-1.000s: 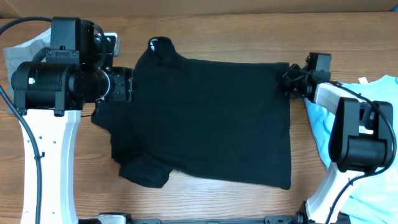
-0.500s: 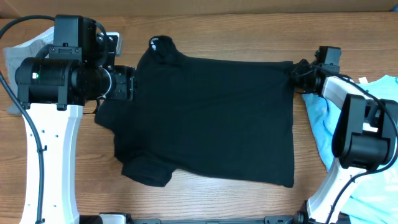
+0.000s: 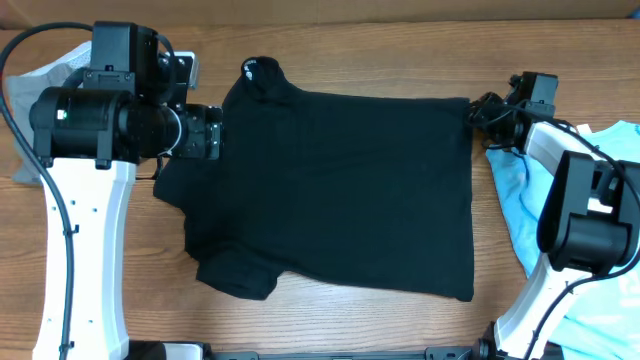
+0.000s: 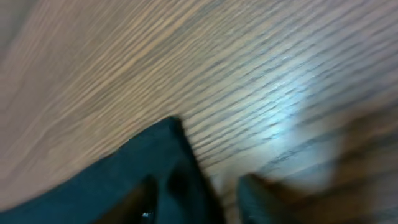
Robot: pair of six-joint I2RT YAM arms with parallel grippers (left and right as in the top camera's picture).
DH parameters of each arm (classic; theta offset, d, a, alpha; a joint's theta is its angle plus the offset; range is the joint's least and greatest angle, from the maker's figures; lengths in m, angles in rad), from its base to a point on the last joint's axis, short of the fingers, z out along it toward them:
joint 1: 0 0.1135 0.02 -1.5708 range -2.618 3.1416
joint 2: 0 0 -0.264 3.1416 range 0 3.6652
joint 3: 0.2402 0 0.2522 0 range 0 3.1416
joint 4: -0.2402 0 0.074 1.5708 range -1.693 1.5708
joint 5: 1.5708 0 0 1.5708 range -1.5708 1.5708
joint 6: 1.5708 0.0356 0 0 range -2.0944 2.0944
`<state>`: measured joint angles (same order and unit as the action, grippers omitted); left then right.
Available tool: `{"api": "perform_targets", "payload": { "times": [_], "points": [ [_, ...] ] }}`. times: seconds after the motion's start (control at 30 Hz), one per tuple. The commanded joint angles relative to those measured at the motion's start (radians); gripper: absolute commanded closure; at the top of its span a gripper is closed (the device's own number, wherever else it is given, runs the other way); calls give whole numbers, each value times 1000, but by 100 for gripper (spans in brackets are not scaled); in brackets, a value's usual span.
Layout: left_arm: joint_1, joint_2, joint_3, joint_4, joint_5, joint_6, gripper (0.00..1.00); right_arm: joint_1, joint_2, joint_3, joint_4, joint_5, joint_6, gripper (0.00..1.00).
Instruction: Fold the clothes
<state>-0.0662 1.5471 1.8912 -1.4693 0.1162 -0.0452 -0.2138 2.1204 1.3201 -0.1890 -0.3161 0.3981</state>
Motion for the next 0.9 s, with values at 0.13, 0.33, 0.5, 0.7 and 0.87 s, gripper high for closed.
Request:
{"api": "perform_targets", "payload": {
  "times": [0.13,0.33,0.5,0.7,0.87],
  "points": [
    [-7,149,-6,41,-93,17,47,-26,-246,17,-53,-187,-63,47],
    [-10,338,-6,185,-68,26,85,-16,-466,17,-209,-187,-62,46],
    [-25,487,-6,331,-63,63,96,-9,-589,17,-293,-243,-61,45],
    [-33,671,-6,458,-49,79,96,-8,-647,17,-378,-381,-46,44],
    [-33,785,-6,524,7,121,96,5,-647,16,-506,-388,-60,44]
  ]
}}
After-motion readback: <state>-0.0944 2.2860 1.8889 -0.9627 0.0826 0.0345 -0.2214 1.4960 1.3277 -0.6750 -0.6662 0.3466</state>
